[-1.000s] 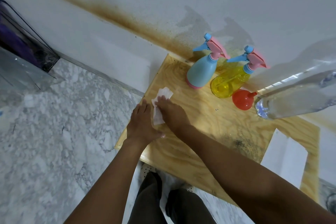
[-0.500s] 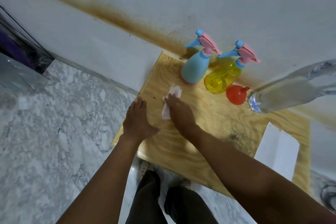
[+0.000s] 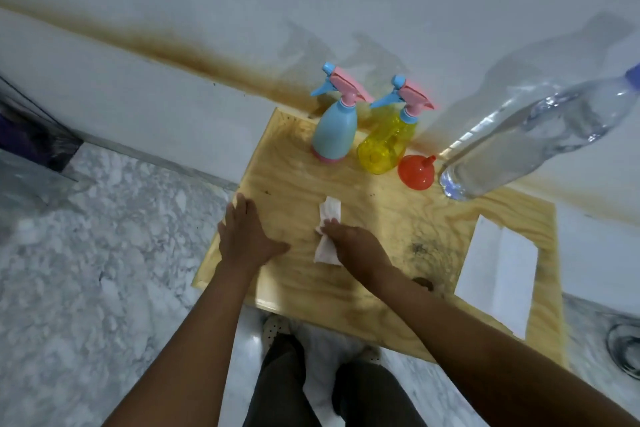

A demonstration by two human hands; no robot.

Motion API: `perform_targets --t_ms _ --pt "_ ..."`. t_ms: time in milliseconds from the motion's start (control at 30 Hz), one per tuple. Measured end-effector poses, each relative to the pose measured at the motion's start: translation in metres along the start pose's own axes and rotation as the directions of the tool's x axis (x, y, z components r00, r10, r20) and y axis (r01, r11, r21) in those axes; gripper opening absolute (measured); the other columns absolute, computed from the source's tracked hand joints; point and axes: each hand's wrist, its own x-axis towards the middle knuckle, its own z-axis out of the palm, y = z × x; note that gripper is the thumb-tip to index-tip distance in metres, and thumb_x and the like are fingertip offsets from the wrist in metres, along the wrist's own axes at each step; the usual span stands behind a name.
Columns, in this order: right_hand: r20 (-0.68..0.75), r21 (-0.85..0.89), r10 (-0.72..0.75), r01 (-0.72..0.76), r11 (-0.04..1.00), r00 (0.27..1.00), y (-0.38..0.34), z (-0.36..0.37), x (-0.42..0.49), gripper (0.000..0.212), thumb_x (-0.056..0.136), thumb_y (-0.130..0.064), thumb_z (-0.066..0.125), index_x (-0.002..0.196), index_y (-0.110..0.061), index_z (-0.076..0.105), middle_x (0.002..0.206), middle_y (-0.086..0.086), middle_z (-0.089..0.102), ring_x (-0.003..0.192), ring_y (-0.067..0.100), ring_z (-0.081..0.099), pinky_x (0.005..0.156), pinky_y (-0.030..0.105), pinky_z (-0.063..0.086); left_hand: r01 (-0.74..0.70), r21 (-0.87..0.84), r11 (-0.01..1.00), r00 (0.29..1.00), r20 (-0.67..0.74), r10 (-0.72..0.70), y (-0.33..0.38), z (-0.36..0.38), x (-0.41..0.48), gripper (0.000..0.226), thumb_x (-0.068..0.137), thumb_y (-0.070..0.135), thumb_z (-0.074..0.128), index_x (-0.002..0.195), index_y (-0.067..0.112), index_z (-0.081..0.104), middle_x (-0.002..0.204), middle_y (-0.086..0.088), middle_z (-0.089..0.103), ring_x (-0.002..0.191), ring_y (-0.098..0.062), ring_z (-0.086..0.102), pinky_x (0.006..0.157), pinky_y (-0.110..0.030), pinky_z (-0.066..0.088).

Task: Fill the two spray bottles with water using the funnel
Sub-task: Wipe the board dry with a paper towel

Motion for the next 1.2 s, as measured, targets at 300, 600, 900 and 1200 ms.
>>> perform_targets --t_ms 300,600,900,1200 --pt "-0.308 0.567 0.492 -0.258 0.782 0.814 0.037 -0.055 -0.082 0.029 0.101 -0.009 0.051 0.124 -0.013 0.07 0.114 -0.005 0.07 0.1 0.002 0.06 0.077 0.0 0.039 -0.077 -0.17 0.983 0.997 -0.01 0.076 0.067 0.01 -0.029 0.072 0.076 0.048 0.075 0.136 0.021 0.047 0.137 -0.007 0.048 0.129 -0.03 0.047 0.094 -0.039 0.047" --pt "-0.409 0.76 0.795 -0.316 0.569 0.448 0.13 -0.084 -0.221 0.025 0.101 -0.016 0.054 0.122 -0.013 0.067 0.109 -0.01 0.066 0.102 0.007 0.061 0.078 0.0 0.042 -0.534 -0.236 0.812 0.802 0.162 0.575 0.27 0.12 -0.105 0.027 0.094 0.029 0.053 0.11 0.02 0.072 0.112 0.003 0.071 0.104 -0.016 0.066 0.091 -0.029 0.051" --pt "-0.374 0.827 0.895 -0.349 0.441 0.245 0.231 -0.082 -0.307 0.024 0.102 -0.016 0.052 0.12 -0.015 0.067 0.102 -0.017 0.064 0.094 -0.007 0.059 0.08 0.004 0.042 -0.741 0.082 0.666 0.662 0.256 0.705 0.4 0.239 -0.133 0.055 0.098 0.037 0.054 0.149 0.019 0.041 0.158 -0.007 0.033 0.144 -0.029 0.03 0.116 -0.04 0.032" --pt "-0.266 0.806 0.935 -0.478 0.35 0.235 0.331 -0.05 -0.357 0.023 0.1 -0.017 0.056 0.121 -0.011 0.063 0.109 -0.003 0.063 0.099 0.01 0.059 0.077 0.015 0.043 -0.684 0.425 0.593 0.726 0.322 0.608 0.441 0.266 -0.131 0.072 0.081 0.061 0.066 0.139 0.025 0.045 0.142 -0.001 0.036 0.125 -0.028 0.04 0.089 -0.04 0.048"
